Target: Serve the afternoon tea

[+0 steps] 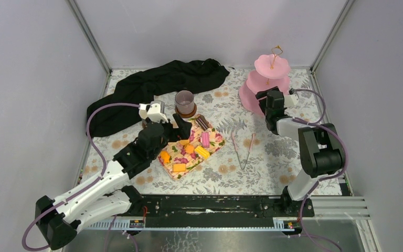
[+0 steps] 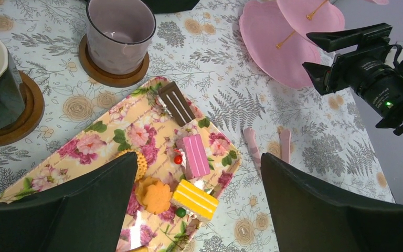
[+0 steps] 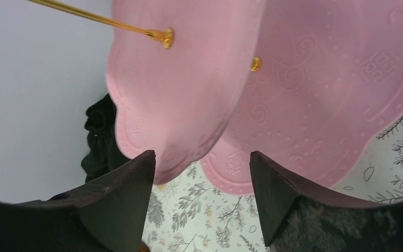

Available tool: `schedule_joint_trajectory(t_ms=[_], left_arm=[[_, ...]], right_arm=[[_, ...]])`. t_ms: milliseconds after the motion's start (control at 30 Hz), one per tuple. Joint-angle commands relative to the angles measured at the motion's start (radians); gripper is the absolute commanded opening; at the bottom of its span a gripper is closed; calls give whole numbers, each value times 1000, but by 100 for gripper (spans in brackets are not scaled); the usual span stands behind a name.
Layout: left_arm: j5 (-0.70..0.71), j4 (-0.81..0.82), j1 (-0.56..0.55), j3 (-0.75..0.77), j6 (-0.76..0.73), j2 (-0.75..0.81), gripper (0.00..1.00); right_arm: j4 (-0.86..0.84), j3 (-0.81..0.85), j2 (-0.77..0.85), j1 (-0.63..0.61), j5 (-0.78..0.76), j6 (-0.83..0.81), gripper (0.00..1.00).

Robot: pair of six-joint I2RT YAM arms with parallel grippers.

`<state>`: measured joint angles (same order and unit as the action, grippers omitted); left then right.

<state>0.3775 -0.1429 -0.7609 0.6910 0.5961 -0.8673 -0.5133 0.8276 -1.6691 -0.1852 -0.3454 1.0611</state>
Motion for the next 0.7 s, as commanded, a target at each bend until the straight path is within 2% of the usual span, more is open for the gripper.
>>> schedule_joint_trajectory(t_ms=[0, 400, 600, 667], left_arm=[[8, 69, 6, -10, -10, 16, 93], [9, 87, 6, -35, -7, 29, 91], [14, 89, 6, -37, -12, 25, 91], [20, 89, 6, -35, -13, 25, 91]], right_arm=[[-79, 45, -43, 15, 6, 23, 72], [-180, 57, -100, 39, 28, 33, 65], [-182, 96, -142, 50, 51, 38, 53], [-183, 107, -153, 50, 55, 42, 42]])
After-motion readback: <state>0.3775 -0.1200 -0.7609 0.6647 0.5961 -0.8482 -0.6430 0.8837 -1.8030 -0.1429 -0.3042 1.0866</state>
